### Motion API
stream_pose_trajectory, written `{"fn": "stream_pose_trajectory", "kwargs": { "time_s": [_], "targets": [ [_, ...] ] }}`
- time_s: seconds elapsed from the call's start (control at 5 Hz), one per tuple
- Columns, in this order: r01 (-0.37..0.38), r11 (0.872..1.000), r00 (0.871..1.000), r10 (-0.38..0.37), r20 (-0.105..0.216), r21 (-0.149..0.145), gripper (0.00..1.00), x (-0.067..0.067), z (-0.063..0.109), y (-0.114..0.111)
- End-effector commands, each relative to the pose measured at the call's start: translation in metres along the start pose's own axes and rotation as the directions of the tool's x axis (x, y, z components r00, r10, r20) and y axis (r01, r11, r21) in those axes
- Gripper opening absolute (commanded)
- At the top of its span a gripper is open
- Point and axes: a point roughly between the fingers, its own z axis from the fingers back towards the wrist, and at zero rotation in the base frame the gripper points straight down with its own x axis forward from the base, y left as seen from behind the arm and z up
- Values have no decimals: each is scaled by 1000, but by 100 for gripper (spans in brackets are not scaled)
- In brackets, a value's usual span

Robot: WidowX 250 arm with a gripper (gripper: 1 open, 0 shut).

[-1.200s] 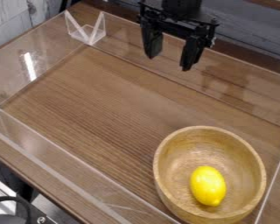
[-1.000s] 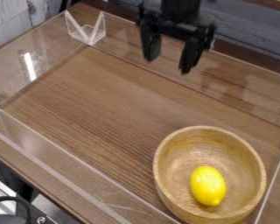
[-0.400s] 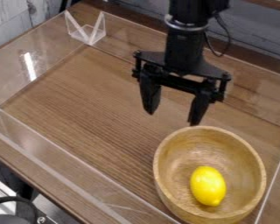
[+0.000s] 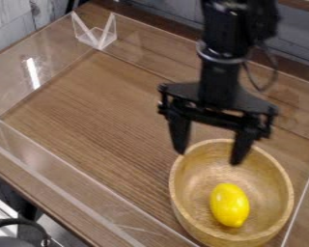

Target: Remove the lemon from inside the brown bowl and put it on the table

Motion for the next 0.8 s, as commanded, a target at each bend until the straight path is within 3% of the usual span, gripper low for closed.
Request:
{"fn": "stream_pose_trajectory", "kwargs": {
  "time_s": [0.0,0.2,0.4,0.6],
  "targets": [
    [-19,998,999,22,50,-57,100,-12,3,-24],
    [-36,996,997,41,59,-87,100,-26,-10,-37],
    [-54,991,996,63,69,-119,100,-28,-26,-40],
    [-60,987,994,73,80,-147,100,-27,-30,-39]
  ]
}}
